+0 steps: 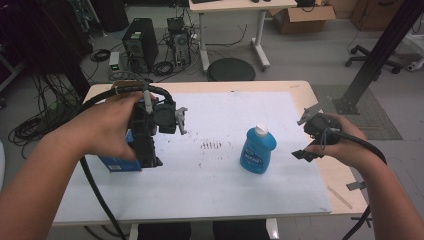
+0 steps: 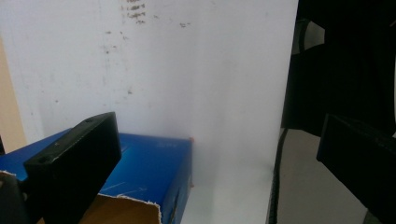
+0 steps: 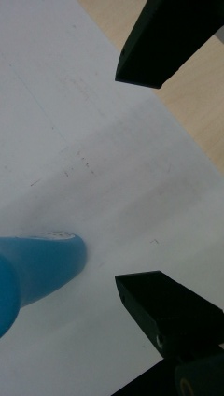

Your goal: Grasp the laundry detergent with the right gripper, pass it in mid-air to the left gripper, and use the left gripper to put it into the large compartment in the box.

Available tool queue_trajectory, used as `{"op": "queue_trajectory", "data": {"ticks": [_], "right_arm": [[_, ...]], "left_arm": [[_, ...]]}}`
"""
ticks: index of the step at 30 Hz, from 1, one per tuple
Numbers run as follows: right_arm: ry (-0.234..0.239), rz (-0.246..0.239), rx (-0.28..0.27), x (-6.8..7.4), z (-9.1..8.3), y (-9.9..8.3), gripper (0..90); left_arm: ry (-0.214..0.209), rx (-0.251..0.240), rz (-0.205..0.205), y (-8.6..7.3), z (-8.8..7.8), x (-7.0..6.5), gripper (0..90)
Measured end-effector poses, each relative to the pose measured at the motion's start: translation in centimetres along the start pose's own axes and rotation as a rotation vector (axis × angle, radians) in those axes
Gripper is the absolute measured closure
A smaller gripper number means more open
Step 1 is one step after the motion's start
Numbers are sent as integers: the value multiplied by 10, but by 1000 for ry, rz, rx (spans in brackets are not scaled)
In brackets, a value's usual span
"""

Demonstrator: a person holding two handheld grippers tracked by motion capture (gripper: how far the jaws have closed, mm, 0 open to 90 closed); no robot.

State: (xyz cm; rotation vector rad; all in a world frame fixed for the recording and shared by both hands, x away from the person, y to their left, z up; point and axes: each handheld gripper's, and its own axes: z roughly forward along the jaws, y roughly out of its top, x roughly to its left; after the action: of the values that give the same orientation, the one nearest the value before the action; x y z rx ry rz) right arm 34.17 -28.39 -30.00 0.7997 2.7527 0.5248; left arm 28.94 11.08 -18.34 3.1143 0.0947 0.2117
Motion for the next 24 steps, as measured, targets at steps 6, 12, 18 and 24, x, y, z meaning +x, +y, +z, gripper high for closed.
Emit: {"op": "queue_trajectory", "data": {"ticks": [6,12,18,24], "right_arm": [[3,-12,-20,10,8,-7,41],[5,-16,-41,21,20,-15,41],[9,-5,-89,26,27,-20,38],[27,7,-114,30,36,-23,38]], "left_arm": [[-1,5,6,1,2,-4,2],[14,7,2,1,1,-6,3],[19,4,6,-1,2,-7,4],[16,13,4,-2,4,-7,4]]}}
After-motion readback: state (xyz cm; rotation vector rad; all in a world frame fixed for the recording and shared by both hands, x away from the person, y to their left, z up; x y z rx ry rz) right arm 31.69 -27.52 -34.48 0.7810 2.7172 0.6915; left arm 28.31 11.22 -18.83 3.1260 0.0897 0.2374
